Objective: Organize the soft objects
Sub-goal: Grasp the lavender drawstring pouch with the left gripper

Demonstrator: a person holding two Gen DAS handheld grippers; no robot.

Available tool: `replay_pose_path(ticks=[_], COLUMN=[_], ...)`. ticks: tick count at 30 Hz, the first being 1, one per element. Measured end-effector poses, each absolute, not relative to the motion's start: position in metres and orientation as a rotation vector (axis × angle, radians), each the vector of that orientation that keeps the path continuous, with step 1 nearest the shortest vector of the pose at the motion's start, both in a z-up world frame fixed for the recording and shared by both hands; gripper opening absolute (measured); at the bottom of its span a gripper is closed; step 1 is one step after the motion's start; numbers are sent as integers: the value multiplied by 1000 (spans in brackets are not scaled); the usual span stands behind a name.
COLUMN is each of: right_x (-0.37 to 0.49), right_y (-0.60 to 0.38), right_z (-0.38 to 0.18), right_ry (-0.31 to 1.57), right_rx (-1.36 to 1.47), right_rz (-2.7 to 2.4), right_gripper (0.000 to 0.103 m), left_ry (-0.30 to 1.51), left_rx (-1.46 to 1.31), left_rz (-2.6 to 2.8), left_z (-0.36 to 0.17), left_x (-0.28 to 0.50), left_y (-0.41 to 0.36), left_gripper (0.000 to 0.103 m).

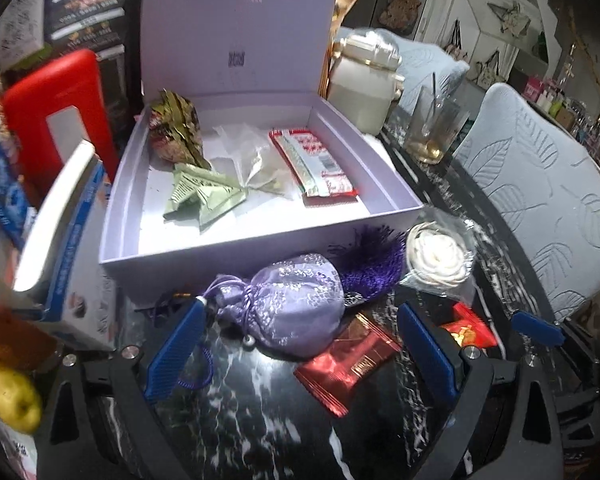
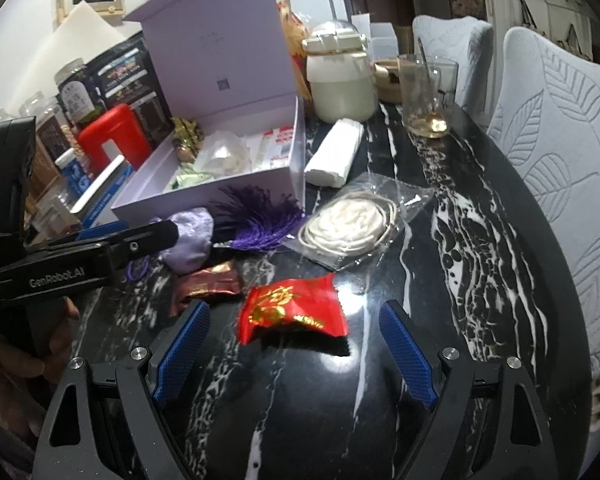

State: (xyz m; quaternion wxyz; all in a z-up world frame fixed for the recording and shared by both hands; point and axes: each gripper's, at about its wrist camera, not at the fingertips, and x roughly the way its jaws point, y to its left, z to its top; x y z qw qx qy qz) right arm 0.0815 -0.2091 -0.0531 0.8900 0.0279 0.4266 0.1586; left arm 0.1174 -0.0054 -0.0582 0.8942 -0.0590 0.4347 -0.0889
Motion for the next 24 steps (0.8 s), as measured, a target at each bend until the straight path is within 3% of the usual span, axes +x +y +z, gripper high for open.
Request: replay_pose_path(ticks=[11, 22, 23, 24], right_x=[98, 101, 100, 99], right_y=[-211, -209, -209, -209], right_z=[-60, -62, -62, -62], right_ry=[905, 921, 921, 921], right_rx=[79, 71, 73, 76], right_rz=[353, 357, 358, 358], right_gripper=[88, 88, 88, 88], left_ry=[1004, 993, 990, 983], left_rx=[-126, -9, -3, 0], left_rz=[-197, -147, -140, -133], left_z=[-90, -97, -97, -97], left_x=[144, 144, 144, 143], left_y=[-11, -26, -27, -27], left_gripper=[98, 98, 97, 87])
